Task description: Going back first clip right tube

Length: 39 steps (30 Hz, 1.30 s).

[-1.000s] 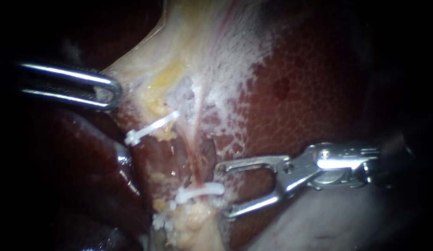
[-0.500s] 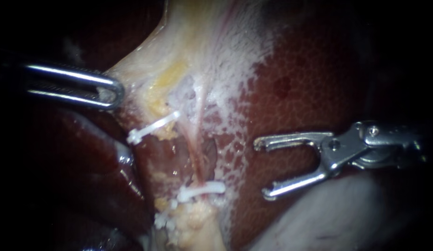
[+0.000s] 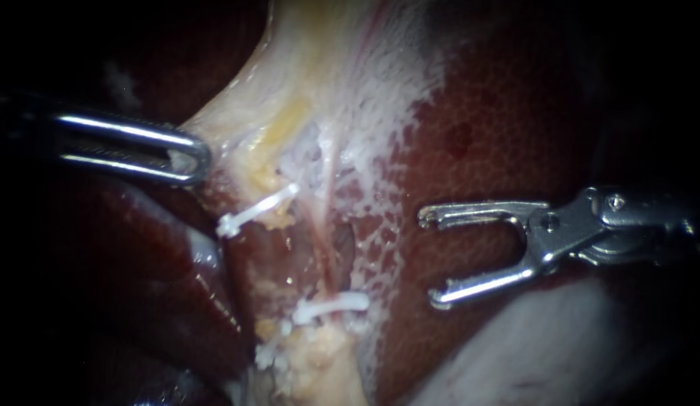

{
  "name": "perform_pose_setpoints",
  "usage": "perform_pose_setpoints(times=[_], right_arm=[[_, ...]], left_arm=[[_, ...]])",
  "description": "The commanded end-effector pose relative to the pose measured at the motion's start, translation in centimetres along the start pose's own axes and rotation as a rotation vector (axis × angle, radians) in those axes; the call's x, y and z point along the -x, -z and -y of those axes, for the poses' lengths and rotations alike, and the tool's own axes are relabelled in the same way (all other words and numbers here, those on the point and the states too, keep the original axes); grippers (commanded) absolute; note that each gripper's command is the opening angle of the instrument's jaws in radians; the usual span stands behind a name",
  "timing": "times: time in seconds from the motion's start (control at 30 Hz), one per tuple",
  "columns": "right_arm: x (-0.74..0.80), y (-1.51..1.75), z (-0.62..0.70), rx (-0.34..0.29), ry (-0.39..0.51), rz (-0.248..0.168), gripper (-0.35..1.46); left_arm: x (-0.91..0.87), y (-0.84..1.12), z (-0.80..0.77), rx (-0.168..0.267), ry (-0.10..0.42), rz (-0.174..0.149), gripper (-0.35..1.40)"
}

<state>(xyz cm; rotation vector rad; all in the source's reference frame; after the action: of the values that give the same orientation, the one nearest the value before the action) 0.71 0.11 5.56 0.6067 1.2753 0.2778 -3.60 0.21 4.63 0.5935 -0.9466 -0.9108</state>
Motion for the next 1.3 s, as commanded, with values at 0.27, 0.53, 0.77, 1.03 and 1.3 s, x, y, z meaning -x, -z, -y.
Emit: perform_pose_setpoints(times=[0.27, 0.53, 0.77, 1.03, 1.3], right_arm=[[0.01, 0.02, 0.00, 0.005, 0.000, 0.000, 0.60], [0.02, 0.05, -0.01, 0.010, 0.000, -0.001, 0.60], [0.02, 0.07, -0.02, 0.016, -0.002, -0.001, 0.60], [0.02, 0.09, -0.03, 0.018, -0.003, -0.001, 0.60], [0.02, 0.09, -0.04, 0.019, -0.003, -0.002, 0.60]], left_arm=[[-0.21, -0.27, -0.15, -0.005, 0.010, -0.024, -0.33], [-0.36, -0.56, -0.35, -0.005, 0.022, -0.051, -0.35], [-0.38, -0.69, -0.33, -0.009, 0.019, -0.062, -0.35], [-0.39, -0.74, -0.31, -0.012, 0.017, -0.067, -0.35], [-0.39, -0.75, -0.31, -0.012, 0.017, -0.067, -0.35]])
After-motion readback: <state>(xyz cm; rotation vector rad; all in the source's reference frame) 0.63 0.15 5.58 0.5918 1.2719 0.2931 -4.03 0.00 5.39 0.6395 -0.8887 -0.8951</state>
